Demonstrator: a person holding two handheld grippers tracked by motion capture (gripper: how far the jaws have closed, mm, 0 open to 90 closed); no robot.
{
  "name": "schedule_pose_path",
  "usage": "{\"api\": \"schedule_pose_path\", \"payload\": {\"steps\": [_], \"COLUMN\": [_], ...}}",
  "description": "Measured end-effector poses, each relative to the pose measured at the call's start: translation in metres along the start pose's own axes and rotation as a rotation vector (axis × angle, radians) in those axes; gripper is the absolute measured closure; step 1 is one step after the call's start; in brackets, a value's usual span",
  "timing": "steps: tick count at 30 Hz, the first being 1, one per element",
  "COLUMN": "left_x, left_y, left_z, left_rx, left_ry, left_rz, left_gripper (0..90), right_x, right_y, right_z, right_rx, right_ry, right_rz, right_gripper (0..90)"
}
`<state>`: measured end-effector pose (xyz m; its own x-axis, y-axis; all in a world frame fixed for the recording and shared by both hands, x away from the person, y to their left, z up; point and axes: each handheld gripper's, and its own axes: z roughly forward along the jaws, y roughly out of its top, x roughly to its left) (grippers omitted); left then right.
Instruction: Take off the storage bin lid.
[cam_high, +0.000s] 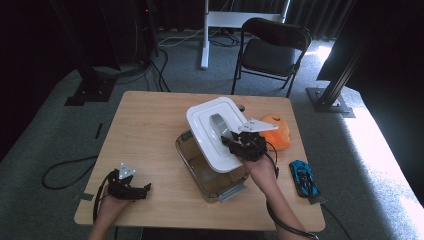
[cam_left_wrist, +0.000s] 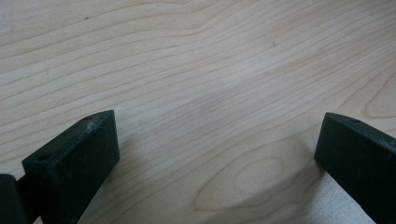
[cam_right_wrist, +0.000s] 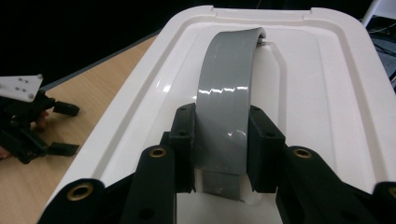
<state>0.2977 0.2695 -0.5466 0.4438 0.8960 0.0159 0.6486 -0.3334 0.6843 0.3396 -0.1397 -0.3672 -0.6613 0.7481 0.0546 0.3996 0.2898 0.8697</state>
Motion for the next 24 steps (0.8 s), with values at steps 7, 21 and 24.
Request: {"api": "schedule_pose_path", "payload": {"steps": [7, 21, 24], "left_x": [0.0, 0.0, 0.0], "left_y": [0.0, 0.0, 0.0], "left_z": [0.0, 0.0, 0.0], "left_rx": [0.0, 0.0, 0.0], "left_ry": [0.0, 0.001, 0.001], "left_rz": [0.0, 0.001, 0.0], "left_gripper": [0.3, 0.2, 0.2], "right_x": [-0.011, -0.037, -0.043], "right_y": [0.004, 0.015, 0.017], "right_z": [0.005, 0.014, 0.018], "right_rx": [-0.001, -0.004, -0.002], "right_ry": [-0.022, -0.066, -0.083], "right_rz": [0.015, 0.062, 0.065], "right_gripper": [67.6, 67.6, 67.6]}}
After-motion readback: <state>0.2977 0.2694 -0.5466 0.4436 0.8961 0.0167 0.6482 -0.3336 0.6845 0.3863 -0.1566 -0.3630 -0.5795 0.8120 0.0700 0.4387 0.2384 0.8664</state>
